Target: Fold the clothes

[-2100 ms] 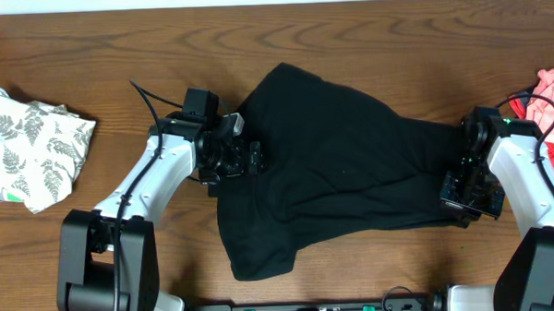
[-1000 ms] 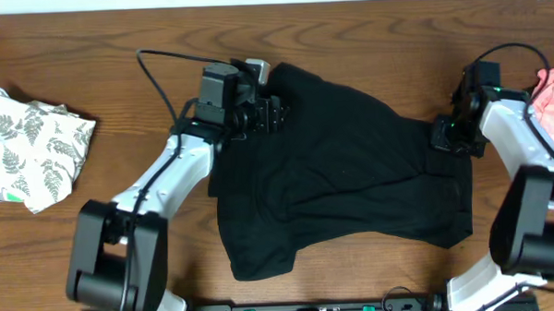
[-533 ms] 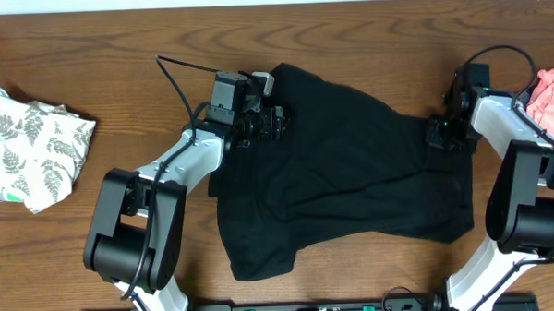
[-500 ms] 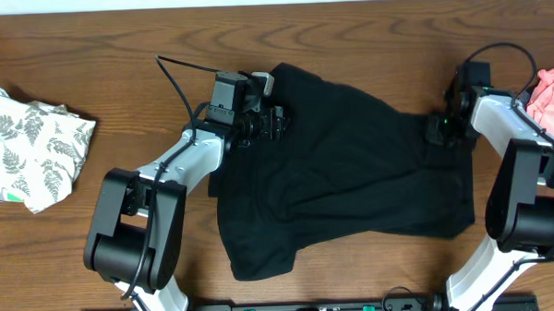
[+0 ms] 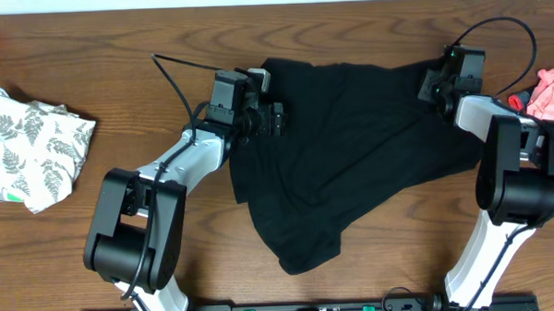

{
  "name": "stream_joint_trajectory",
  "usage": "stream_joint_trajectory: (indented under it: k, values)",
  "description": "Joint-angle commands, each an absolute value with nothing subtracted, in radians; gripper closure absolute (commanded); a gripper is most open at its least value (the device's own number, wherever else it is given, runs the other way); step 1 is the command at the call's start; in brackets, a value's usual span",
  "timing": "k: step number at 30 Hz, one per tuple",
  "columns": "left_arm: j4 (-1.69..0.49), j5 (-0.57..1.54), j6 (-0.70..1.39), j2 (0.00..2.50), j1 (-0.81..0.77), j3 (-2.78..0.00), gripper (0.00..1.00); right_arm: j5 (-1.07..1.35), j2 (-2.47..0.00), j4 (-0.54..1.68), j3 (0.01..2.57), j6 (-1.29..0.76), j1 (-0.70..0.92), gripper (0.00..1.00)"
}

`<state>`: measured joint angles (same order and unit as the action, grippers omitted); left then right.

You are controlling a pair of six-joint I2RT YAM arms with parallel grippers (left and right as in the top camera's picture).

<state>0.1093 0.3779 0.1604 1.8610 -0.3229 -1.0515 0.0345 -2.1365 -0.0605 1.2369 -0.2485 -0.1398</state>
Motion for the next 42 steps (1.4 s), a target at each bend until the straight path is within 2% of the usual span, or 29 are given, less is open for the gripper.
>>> stream_joint_trajectory:
  k: [1, 5, 8, 10, 12, 14, 16, 17, 19, 21, 23, 32, 42]
  values:
    - [0.159, 0.364, 0.159, 1.862, -0.322, -1.067, 0.16, 0.1, -2.199, -0.007, 1.215, -0.278, -0.133, 0.8]
    - [0.234, 0.305, 0.159, 1.862, -0.322, -1.067, 0.16, 0.124, -2.135, 0.086, 1.235, -0.223, -0.142, 0.61]
    - [0.253, 0.248, 0.159, 1.863, -0.322, -1.067, 0.16, 0.123, -2.041, 0.17, 1.252, -0.176, -0.157, 0.57]
    - [0.24, 0.261, 0.163, 1.863, -0.321, -1.067, 0.16, 0.12, -1.955, 0.233, 1.257, -0.174, -0.17, 0.52]
    - [0.216, 0.307, 0.163, 1.863, -0.321, -1.067, 0.16, 0.119, -1.875, 0.29, 1.257, -0.174, -0.183, 0.51]
    - [0.174, 0.328, 0.163, 1.863, -0.323, -1.067, 0.23, 0.12, -1.79, 0.361, 1.257, -0.174, -0.194, 0.51]
    - [0.111, 0.328, 0.163, 1.863, -0.323, -1.067, 0.33, 0.12, -1.708, 0.445, 1.257, -0.174, -0.202, 0.59]
    - [0.077, 0.328, 0.163, 1.863, -0.323, -1.067, 0.42, 0.12, -1.675, 0.48, 1.257, -0.173, -0.204, 0.64]
    - [0.001, 0.327, 0.163, 1.867, -0.324, -1.067, 0.66, 0.115, -1.599, 0.558, 1.257, -0.174, -0.205, 0.76]
    - [-0.04, 0.319, 0.162, 1.875, -0.324, -1.067, 0.86, 0.112, -1.546, 0.614, 1.257, -0.174, -0.205, 0.83]
    - [-0.056, 0.302, 0.162, 1.887, -0.324, -1.067, 0.93, 0.112, -1.501, 0.667, 1.257, -0.175, -0.205, 0.85]
    - [0.061, 0.274, 0.159, 2.011, -0.324, -1.068, 0.94, 0.113, -1.43, 0.834, 1.257, -0.178, -0.204, 0.88]
    - [0.208, 0.134, 0.154, 2.071, -0.291, -1.134, 0.94, 0.109, -1.43, 0.901, 1.257, -0.178, -0.205, 0.8]
